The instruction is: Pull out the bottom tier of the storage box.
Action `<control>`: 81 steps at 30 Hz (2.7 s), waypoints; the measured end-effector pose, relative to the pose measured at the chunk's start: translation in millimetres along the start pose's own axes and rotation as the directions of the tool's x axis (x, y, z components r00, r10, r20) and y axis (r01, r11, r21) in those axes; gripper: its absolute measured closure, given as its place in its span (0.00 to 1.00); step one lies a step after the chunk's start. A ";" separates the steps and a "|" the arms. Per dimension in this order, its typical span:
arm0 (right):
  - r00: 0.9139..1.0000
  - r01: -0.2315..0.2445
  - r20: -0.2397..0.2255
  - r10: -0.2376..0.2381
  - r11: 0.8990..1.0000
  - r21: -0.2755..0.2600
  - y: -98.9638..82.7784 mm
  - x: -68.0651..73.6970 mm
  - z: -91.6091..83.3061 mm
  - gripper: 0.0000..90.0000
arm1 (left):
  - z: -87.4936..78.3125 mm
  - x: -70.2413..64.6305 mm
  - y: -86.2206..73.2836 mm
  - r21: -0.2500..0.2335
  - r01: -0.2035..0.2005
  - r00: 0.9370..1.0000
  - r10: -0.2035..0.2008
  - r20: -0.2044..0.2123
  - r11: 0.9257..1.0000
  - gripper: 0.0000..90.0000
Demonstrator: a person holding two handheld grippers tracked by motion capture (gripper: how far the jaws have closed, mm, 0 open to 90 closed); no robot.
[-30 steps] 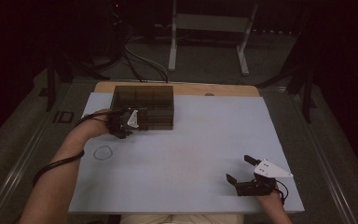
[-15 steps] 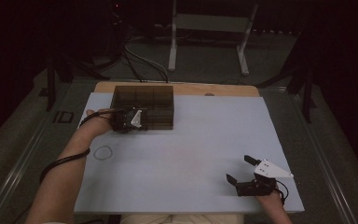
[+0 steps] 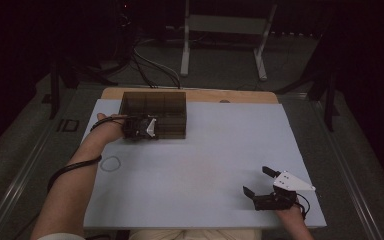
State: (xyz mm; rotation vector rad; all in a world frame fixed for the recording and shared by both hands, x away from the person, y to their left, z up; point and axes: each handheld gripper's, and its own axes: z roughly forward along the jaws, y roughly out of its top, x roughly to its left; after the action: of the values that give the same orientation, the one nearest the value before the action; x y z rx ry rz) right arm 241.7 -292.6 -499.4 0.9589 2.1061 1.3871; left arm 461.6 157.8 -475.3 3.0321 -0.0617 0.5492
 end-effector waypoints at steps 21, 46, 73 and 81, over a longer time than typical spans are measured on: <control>1.000 0.004 0.004 -0.004 1.000 0.007 -0.3 0.6 0.8 0.00 | -9.6 -12.3 2.2 0.000 0.055 0.991 -0.055 0.120 0.998 0.98; 1.000 0.006 0.008 -0.006 1.000 0.007 0.0 0.2 0.2 0.00 | -20.0 -34.3 2.0 -0.017 0.089 0.978 -0.084 0.190 0.996 0.99; 1.000 -0.002 0.008 0.002 1.000 0.013 -0.3 0.3 0.4 0.00 | -19.7 -33.3 -2.5 -0.040 0.099 0.970 -0.088 0.226 0.994 0.99; 1.000 -0.004 0.006 0.004 1.000 0.013 -0.3 0.2 0.9 0.00 | -19.6 -33.2 -5.7 -0.065 0.091 0.972 -0.075 0.223 0.994 0.99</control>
State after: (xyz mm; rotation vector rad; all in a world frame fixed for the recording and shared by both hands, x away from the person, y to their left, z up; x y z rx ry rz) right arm 242.1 -291.9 -500.0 0.9715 2.1124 1.3725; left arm 424.0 165.8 -469.0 2.9915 0.0338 0.1981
